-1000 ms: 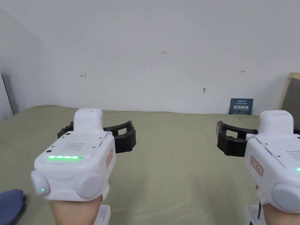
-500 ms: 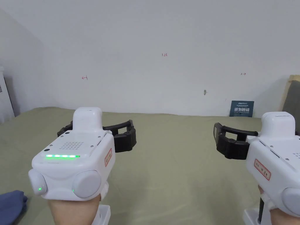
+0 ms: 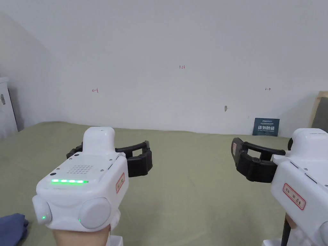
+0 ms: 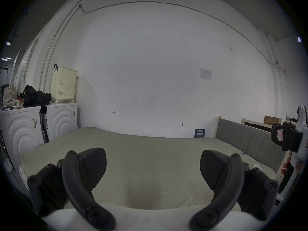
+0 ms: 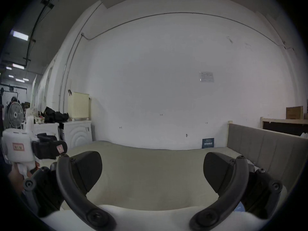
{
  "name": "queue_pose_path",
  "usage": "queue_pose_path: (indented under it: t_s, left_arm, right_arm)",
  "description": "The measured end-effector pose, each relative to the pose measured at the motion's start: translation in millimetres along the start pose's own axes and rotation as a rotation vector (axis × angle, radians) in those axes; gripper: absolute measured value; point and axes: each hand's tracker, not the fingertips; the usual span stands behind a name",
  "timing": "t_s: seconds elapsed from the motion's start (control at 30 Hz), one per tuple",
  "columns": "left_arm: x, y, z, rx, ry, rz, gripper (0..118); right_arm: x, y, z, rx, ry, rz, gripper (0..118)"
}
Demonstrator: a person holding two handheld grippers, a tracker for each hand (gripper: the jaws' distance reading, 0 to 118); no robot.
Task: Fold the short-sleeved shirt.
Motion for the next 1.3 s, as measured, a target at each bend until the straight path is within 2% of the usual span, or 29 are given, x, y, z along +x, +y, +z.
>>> queue_pose_path:
  t_s: [0.2, 0.4, 0.53, 0.6, 0.73, 0.8, 1.0, 1.13, 1.3]
  left_arm:
    - [5, -3, 4, -0.004, -0.022, 0.000, 116]
    - [7, 0, 3, -0.001, -0.037, -0.011, 116]
    - [6, 3, 2, 0.008, -0.041, 0.005, 116]
    - [6, 4, 3, 0.011, -0.038, 0.002, 116]
    - [9, 4, 3, 0.014, -0.025, -0.041, 116]
    - [11, 6, 1, 0.018, -0.025, -0.056, 116]
    - [10, 8, -8, 0.021, -0.048, -0.031, 116]
    - [8, 10, -14, 0.024, -0.042, -0.030, 116]
    - [5, 12, -23, 0.022, -0.052, -0.016, 116]
  right_arm:
    - [-2, 3, 2, 0.056, -0.012, -0.030, 118]
    - [0, 3, -9, -0.006, -0.026, -0.079, 118]
    - [10, -1, -10, -0.003, 0.013, -0.182, 118]
    - [12, -1, -10, -0.005, 0.009, -0.175, 118]
    - [11, 4, -12, -0.018, -0.083, -0.124, 118]
    - [13, 3, -16, -0.018, -0.118, -0.131, 118]
    - [24, -2, -31, -0.015, -0.145, -0.180, 118]
    - [34, -1, -38, -0.043, -0.116, -0.206, 118]
    - [35, 2, -45, -0.086, -0.153, -0.149, 118]
